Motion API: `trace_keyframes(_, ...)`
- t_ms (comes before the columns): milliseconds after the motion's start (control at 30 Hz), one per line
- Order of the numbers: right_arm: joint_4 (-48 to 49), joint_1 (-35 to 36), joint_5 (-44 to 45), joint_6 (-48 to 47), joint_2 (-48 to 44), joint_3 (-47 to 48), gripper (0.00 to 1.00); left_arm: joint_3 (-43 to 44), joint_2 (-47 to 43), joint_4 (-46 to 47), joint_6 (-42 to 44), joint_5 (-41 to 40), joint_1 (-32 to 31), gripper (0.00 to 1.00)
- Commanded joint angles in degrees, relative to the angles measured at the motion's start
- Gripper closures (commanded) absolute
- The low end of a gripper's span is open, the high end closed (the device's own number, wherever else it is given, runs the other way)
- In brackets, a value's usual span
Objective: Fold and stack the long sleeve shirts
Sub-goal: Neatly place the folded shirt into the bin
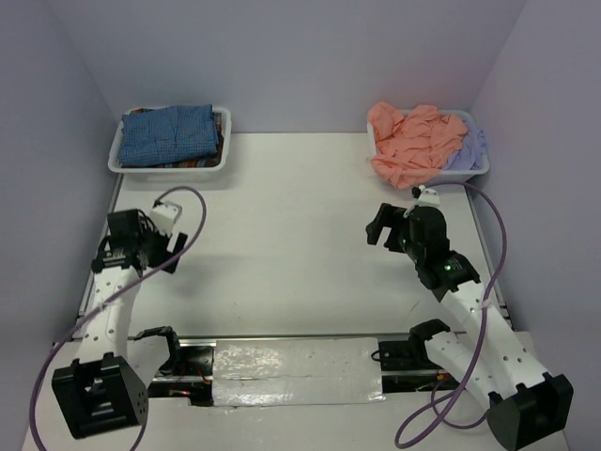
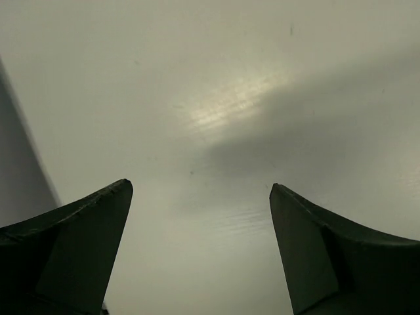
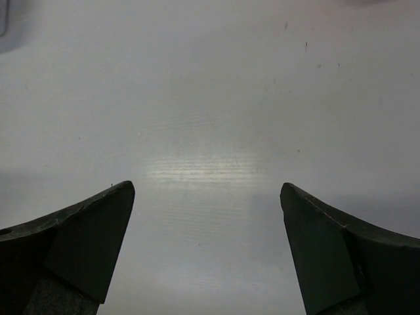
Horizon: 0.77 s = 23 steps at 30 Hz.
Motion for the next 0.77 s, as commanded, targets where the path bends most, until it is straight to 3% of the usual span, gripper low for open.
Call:
trace_keyframes(0, 9.47, -0.62, 0.54, -1.35, -3.39, -2.80, 0.00, -8.36, -7.13, 7.80, 3.50, 0.21, -0.33, 0.01)
trace_keyframes(200, 13.17, -0.71, 0.61, -4.34, -4.36, -5.62, 0.00, -13.83, -10.59, 13.51, -5.20, -4.79, -0.42, 0.01)
trace_keyframes(367, 14.58, -0.62, 1.59, -5.75, -4.62, -7.29, 0.00, -14.27, -8.22, 13.87, -5.21, -10.95, -0.42, 0.01)
trace_keyframes(733, 15.72, -0.80, -1.66, -6.02, -2.07, -7.56, 0.00, -15.59, -7.24, 16.33, -5.83, -10.43, -0.42, 0.01)
